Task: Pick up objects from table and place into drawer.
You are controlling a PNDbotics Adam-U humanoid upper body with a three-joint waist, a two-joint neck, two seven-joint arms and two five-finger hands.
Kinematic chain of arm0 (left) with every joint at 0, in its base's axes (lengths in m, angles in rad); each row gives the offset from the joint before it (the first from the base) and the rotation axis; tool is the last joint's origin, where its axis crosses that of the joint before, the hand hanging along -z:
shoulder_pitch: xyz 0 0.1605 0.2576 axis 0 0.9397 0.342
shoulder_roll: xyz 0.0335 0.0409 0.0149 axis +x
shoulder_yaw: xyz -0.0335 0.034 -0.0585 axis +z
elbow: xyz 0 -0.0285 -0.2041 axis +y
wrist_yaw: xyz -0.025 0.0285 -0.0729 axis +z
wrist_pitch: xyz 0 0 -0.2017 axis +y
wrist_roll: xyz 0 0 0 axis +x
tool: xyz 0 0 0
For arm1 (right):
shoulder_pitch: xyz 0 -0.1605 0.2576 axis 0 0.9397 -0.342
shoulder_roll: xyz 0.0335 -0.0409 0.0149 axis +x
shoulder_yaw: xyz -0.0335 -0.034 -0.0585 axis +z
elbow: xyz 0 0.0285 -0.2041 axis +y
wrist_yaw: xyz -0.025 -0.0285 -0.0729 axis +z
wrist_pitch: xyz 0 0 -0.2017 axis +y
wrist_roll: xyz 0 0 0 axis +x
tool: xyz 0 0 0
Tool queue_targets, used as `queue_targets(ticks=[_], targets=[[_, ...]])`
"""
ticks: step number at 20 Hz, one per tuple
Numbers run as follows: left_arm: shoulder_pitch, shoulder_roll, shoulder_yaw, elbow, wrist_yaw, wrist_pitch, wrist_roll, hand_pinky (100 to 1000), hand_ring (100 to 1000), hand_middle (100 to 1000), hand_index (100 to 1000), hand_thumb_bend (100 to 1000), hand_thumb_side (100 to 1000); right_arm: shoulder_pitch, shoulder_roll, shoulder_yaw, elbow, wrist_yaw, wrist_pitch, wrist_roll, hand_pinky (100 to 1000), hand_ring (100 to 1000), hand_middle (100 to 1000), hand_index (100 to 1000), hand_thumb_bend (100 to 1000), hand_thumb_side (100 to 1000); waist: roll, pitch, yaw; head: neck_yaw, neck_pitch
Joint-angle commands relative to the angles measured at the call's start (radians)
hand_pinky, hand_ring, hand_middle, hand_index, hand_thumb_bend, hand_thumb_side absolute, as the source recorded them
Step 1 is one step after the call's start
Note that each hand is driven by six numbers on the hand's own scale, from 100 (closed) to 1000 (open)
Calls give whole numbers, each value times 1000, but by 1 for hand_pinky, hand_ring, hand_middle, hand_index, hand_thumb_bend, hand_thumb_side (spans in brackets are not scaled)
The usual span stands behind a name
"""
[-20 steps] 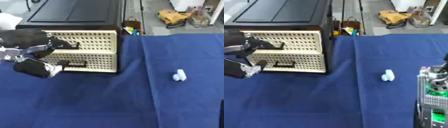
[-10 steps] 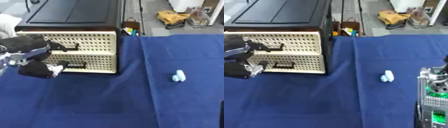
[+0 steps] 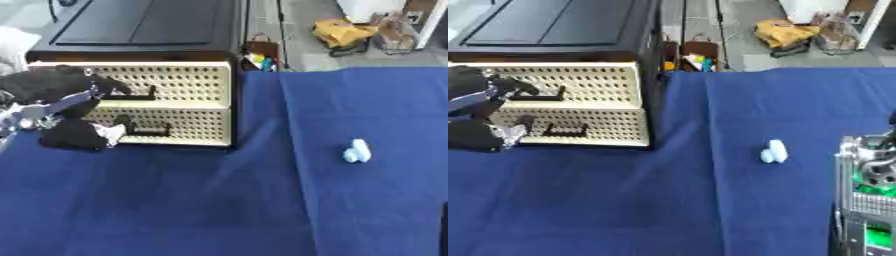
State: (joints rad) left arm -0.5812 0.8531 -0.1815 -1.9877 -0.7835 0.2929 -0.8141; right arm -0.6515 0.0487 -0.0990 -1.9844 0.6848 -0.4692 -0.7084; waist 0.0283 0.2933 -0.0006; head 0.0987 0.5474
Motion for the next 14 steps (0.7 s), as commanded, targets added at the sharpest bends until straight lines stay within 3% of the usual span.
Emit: queue_targets(ticks=[1,14], targets=[[-20,26,8,-12,4,22,-6,100,100,175,973,100,745,-19,-9,0,-16,-8,-5,-6,686,728,584,720,100,1000,0,-14,-2,5,-14],[-38,31,-8,-12,-81,60,-35,100,100,174,951,100,728,-22,-14,1,-16,-19,-3,1,688,730,578,717,100,1000,1,-3,-12,12,-26]])
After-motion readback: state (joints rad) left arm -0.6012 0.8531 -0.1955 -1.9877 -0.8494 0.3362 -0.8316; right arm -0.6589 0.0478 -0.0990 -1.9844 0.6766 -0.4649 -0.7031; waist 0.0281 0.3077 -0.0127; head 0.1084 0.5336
